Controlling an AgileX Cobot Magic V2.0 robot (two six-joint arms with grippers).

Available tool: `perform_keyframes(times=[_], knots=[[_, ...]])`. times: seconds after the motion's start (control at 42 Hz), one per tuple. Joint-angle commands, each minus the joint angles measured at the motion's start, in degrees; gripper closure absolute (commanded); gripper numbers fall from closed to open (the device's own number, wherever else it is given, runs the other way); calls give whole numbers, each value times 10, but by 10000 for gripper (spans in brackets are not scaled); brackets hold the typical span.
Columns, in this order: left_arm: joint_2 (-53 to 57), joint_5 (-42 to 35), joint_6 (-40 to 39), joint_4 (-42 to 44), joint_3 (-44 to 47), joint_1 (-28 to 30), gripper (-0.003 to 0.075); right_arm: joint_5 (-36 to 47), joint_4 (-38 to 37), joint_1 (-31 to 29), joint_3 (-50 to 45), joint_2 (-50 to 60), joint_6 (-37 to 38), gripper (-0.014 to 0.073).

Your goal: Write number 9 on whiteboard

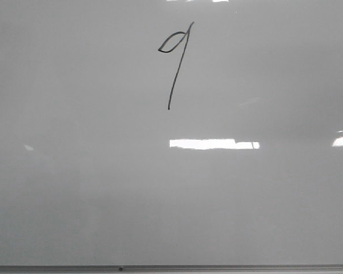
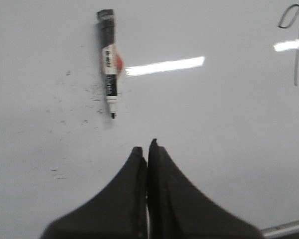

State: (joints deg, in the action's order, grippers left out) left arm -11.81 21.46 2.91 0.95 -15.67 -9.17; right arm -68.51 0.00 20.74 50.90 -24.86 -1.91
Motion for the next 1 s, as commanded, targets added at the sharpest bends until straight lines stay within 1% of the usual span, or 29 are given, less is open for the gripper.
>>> perform_keyframes(times=[0.0,0.19,0.333,0.975], knots=[[51,-99,-2,-10,43,34,739,38,0,-3,11,-6,-5,662],[128,-174,-2,-10,123,76,739,38,0,-3,11,-6,-5,662],[132,-247,-2,-10,162,79,739,37,0,-3,11,-6,-5,662],[132,-254,-2,-10,161,79,739,36,0,-3,11,-6,-5,662]])
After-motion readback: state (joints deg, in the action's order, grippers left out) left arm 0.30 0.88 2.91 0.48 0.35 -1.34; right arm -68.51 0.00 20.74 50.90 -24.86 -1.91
